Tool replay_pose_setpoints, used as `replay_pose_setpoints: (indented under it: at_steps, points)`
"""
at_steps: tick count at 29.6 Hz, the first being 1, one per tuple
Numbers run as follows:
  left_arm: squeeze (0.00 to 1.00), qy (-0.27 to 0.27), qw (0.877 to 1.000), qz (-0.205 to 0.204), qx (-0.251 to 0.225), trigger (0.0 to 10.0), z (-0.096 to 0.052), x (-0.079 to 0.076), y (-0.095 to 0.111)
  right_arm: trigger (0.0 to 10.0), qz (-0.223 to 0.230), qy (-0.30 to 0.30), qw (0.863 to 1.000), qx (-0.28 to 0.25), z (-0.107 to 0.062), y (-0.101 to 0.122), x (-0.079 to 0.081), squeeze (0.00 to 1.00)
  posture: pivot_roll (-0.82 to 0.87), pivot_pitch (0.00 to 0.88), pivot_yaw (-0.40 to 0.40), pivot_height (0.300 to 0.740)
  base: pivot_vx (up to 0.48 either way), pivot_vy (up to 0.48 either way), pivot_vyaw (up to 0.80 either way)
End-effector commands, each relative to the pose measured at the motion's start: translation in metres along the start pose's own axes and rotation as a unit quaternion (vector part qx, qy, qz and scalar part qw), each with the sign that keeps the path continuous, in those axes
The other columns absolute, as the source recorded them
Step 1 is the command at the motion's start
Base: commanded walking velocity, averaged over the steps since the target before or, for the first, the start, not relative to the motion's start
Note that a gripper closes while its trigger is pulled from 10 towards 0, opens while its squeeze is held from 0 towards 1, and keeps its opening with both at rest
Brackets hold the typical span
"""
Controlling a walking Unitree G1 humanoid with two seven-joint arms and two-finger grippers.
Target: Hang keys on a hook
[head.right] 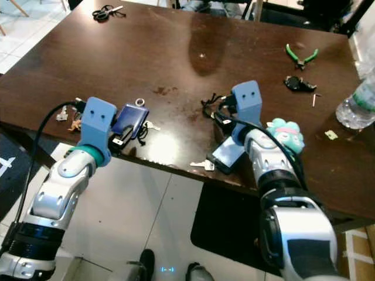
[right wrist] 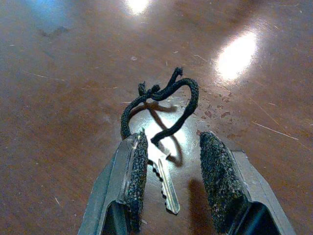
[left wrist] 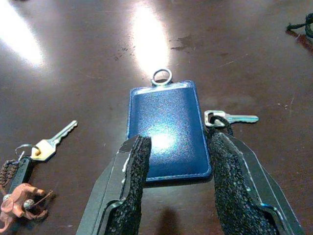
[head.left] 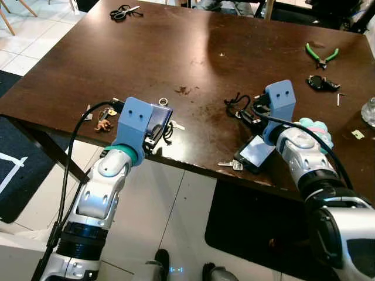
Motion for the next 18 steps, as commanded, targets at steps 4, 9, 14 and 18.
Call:
replay_pose_setpoints:
  at_steps: [4, 9, 14, 18]
  points:
    - [0.00, 0.003, 1.000, -0.003, 0.014, 10.0, -0.004, 0.002, -0.008, 10.0, -0.002, -0.001, 1.000, 0.012, -0.001, -0.006, 0.000, 0.00, -0.02, 0.267, 0.121, 0.740, 0.000, 0.000, 0.00]
    - [0.00, 0.002, 1.000, -0.003, 0.016, 10.0, -0.003, 0.001, -0.008, 10.0, -0.015, -0.041, 0.999, 0.011, -0.002, -0.005, -0.011, 0.00, -0.02, 0.276, 0.129, 0.740, 0.000, 0.000, 0.00]
    - [0.00, 0.002, 1.000, -0.003, 0.015, 10.0, -0.002, 0.001, -0.006, 10.0, -0.020, -0.057, 0.998, 0.000, -0.001, 0.000, -0.013, 0.00, -0.01, 0.284, 0.131, 0.740, 0.000, 0.000, 0.00]
    - [0.00, 0.003, 1.000, -0.002, 0.015, 10.0, -0.001, 0.003, -0.005, 10.0, -0.013, -0.055, 0.998, -0.008, 0.002, 0.005, -0.009, 0.00, -0.01, 0.287, 0.130, 0.740, 0.000, 0.000, 0.00]
Point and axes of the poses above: a point about 5 cm out from each wrist's last joint towards the gripper, its own z axis pointing out of the wrist towards the gripper, its own y axis along the axis of the wrist's last joint, x = y × z, the point moved 5 cm from there along z, pointing out of the wrist towards the gripper, and after that the axes turned 3 degrees about -z, right-handed, at the moved point
